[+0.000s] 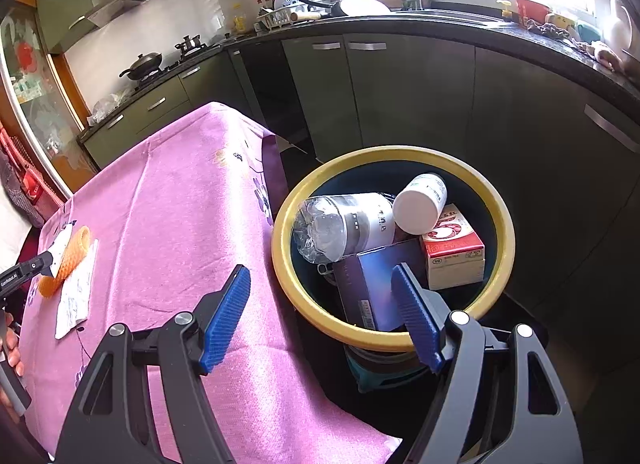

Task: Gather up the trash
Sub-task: 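Reach the left gripper to the white toothpaste tube and grasp it, then lift the toothpaste tube and carry it over the bin with the left gripper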

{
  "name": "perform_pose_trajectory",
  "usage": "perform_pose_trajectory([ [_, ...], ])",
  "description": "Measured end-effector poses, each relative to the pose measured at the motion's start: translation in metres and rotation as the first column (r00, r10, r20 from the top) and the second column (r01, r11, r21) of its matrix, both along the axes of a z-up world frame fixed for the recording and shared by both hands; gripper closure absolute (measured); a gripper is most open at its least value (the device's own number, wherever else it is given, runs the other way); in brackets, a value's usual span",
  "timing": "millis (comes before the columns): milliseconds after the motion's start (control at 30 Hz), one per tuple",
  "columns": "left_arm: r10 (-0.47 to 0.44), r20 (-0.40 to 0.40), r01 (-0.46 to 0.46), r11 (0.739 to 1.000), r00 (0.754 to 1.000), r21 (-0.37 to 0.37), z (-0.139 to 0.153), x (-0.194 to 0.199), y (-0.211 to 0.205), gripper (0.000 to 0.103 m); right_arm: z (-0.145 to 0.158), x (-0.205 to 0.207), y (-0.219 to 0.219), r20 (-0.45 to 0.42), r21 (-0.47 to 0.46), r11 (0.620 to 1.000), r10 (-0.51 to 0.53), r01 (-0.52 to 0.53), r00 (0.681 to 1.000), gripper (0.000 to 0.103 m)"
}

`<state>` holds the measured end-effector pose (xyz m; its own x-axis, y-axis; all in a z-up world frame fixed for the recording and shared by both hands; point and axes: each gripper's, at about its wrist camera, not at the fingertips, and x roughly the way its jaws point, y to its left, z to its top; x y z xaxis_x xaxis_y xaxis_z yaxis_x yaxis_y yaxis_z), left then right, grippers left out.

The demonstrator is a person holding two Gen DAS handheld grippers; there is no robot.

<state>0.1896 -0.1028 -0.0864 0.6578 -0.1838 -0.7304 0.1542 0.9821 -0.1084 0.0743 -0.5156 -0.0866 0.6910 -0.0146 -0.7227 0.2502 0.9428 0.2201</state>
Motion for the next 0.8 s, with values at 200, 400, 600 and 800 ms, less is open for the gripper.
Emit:
perform_pose_trajectory([
  [200, -0.025, -0.028, 0.024, 0.999, 0.999, -0.020, -0.004, -0.006, 0.011, 0.092, 0.002, 0.001, 0.007, 0.003, 0.001, 1.000, 0.018, -0.018, 1.000, 0.031],
  [400, -0.040, -0.010, 0.040, 0.999, 0.999, -0.013, -0.004, -0.014, 0.017, 0.096, 0.005, -0.001, 0.007, 0.011, -0.003, 1.000, 0.018, -0.018, 1.000, 0.031],
  [600, -0.083, 0.073, 0.082, 0.997, 0.994, 0.011, 0.016, -0.035, 0.015, 0.098, 0.007, -0.002, 0.007, 0.016, 0.004, 1.000, 0.018, -0.018, 1.000, 0.031],
  [800, -0.196, 0.117, 0.196, 0.981, 0.973, 0.017, 0.041, -0.054, -0.010, 0.098, 0.012, -0.009, -0.001, 0.029, -0.001, 1.000, -0.001, 0.001, 1.000, 0.031],
])
